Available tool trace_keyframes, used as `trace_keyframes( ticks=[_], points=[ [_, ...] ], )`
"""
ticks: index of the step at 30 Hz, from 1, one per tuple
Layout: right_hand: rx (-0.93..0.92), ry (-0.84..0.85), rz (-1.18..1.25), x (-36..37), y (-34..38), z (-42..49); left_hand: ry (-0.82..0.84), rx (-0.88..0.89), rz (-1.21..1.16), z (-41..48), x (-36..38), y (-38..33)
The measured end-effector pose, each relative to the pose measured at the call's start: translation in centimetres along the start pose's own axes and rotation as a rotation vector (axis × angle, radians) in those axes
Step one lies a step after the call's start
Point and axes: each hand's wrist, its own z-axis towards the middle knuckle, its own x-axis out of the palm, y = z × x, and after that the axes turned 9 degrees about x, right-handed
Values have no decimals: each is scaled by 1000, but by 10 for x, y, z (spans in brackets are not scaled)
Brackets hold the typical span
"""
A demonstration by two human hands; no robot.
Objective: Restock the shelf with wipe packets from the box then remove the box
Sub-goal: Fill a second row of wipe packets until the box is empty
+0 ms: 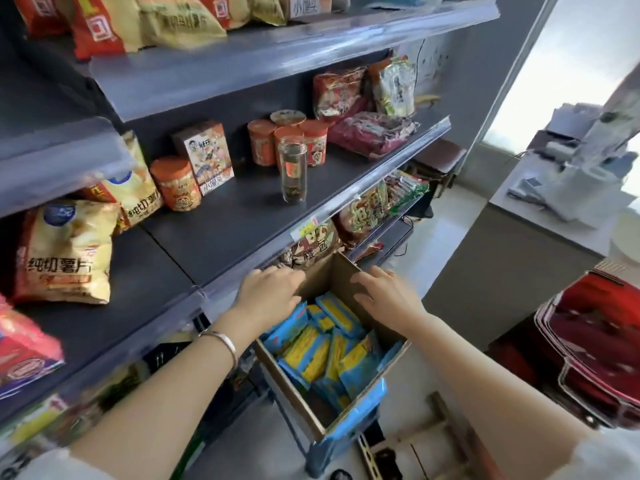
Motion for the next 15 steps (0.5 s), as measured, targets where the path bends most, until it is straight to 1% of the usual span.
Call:
trace_keyframes(
  ticks=[5, 9, 13, 15],
  points=[
    [-24, 156, 23, 33, -14, 38, 89, -94, -53, 29, 30, -1],
    [-40, 238, 32, 62, -12, 63, 188, -151, -81, 44, 60, 2],
    [20, 334, 37, 92, -10, 77, 281, -196, -120, 58, 94, 7],
    [72, 380, 24, 106, -11, 80, 273, -234, -106, 64, 113, 10]
  ],
)
